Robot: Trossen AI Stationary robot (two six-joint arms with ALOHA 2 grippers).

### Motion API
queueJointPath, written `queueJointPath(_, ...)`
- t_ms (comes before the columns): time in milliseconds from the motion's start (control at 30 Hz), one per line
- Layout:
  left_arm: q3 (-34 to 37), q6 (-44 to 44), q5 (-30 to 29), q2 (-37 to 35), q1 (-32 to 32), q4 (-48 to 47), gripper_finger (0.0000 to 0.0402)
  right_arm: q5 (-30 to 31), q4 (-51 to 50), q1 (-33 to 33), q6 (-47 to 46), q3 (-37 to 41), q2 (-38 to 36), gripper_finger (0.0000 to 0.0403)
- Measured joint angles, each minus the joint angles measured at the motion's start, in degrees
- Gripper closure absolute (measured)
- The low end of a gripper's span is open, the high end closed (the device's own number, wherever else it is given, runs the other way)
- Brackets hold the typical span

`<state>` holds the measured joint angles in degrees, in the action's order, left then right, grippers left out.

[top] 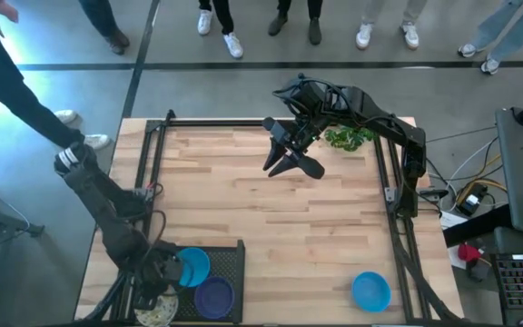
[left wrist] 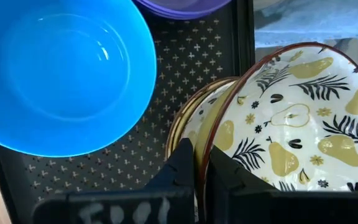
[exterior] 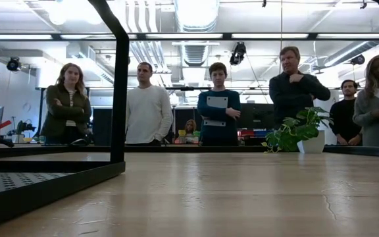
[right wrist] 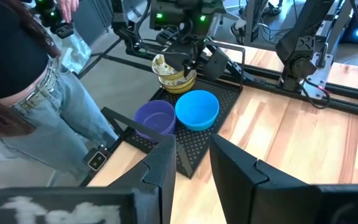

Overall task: Pick & Place Mini bowls
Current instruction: Stack the yellow patterned bowl on the yellow patterned bowl on the shelf

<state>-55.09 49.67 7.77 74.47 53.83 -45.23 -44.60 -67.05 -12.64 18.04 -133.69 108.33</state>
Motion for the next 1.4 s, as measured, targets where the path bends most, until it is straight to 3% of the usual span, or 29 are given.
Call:
queueJointPath(600,0.04,-2.08,0.26,5.39,1.19,2.58,0.0395,0.29,0.02,0.0,0.06,0.0,0.0,0.0312)
queueJointPath(767,0.04,-3.14,0.37,6.77,1.41,2.84,0.0395,3.29,0.07,-0.02,0.15,0.0,0.02,0.0318)
queueJointPath(1400,1.68,-3.32,0.44,7.08,1.78,4.76,0.0389,3.37,0.07,-0.02,-0.01,0.0,0.02,0.0313)
